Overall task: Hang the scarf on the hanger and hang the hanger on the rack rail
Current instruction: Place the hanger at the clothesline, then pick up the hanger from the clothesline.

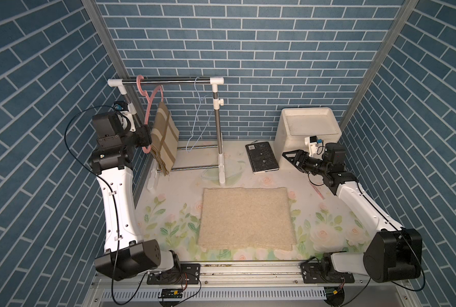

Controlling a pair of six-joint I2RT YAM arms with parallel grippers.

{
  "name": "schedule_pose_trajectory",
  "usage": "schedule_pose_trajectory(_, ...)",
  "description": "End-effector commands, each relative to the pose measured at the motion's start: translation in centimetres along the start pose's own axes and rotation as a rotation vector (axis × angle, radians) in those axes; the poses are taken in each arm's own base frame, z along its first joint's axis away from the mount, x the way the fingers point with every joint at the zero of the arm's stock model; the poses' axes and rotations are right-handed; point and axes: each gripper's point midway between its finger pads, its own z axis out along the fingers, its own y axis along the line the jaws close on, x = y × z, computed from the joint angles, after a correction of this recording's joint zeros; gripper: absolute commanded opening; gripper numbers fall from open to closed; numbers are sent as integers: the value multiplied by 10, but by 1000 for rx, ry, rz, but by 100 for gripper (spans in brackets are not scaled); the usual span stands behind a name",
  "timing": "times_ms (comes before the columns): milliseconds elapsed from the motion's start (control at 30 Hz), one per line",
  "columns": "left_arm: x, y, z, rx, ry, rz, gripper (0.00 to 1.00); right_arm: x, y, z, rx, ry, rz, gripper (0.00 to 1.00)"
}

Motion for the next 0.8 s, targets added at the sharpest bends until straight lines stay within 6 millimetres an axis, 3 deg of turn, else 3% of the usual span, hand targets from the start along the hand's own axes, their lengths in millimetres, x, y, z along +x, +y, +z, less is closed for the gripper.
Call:
schedule_pose_trajectory(0,-14,-20,-28,86,-126,-46,67,-9,4,-4,19,-12,-71,68)
schedule_pose_trajectory(167,-10,-73,-40,294,-173,-33,70,-10,5,-4,18,-12,-80,68)
schedule_pose_trajectory(233,-9,-98,-34,381,-173,-7,73,-10,9,-4,1,-12,-84,68)
schedule_pose_trajectory(367,-1,-139,-5,466,-113,57,75,-12,12,-4,-14,-15,-86,69)
schedule_pose_trajectory(567,-1,-154,49,482,-74,68,69,-10,12,-4,-13,-14,-83,69)
schedule_pose_trajectory(767,-5,-181,87,580,-60,76,61,-8,12,-6,-14,-14,-78,69)
